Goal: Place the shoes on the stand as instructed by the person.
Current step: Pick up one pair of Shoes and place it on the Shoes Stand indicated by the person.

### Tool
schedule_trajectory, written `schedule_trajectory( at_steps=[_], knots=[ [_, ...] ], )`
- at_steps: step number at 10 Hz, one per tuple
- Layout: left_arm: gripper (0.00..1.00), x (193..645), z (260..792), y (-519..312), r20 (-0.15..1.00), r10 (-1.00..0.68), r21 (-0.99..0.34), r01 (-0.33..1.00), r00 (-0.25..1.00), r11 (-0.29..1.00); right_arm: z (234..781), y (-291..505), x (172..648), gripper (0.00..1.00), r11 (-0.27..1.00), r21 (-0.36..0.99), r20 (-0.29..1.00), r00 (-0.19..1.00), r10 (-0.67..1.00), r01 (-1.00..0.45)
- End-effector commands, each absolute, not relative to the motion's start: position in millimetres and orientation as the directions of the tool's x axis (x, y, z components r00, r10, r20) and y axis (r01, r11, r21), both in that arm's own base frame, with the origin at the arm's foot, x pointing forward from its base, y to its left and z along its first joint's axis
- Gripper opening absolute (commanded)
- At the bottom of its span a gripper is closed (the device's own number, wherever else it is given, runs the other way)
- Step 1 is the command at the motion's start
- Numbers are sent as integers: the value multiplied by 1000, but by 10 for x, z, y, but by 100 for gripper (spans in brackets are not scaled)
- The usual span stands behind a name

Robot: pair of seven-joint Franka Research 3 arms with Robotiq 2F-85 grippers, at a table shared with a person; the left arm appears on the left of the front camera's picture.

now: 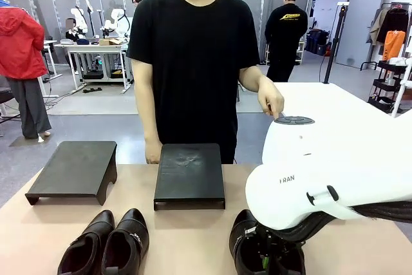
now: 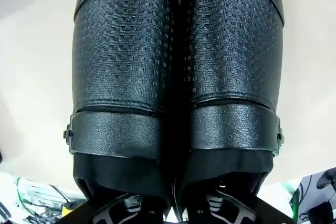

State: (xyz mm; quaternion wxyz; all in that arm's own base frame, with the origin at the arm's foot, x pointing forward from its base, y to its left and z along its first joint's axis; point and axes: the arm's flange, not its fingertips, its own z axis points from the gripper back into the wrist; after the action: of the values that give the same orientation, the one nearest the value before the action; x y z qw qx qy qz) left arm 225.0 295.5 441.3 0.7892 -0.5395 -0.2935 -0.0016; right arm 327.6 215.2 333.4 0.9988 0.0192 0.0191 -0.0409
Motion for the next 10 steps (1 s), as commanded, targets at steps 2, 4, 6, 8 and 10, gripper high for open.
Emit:
schedule_trajectory(
  at_steps=[2, 4, 6, 8, 10],
  knots=[
    [100, 2245, 4421, 2968, 476, 317, -849, 334, 821, 410, 3453, 1858, 2800, 0, 997, 39, 32, 997, -64, 63],
    [100, 2245, 4421, 2968, 476, 317, -849, 334, 821, 410, 3695, 1768, 2789, 0, 997, 71, 67, 997, -34, 29],
    [100, 2245, 4421, 2968, 476, 317, -849, 334, 821, 410, 3887, 1697, 2762, 0, 998, 71, 126, 992, -9, 0],
    [100, 2245, 4421, 2968, 476, 317, -849, 334, 821, 410, 4038, 1570, 2816, 0, 996, 88, 164, 986, -17, 3],
    [100, 2245, 4421, 2968, 476, 317, -849, 334, 821, 410, 4188, 1398, 2961, 0, 997, 83, 200, 980, -21, 4]
  ],
)
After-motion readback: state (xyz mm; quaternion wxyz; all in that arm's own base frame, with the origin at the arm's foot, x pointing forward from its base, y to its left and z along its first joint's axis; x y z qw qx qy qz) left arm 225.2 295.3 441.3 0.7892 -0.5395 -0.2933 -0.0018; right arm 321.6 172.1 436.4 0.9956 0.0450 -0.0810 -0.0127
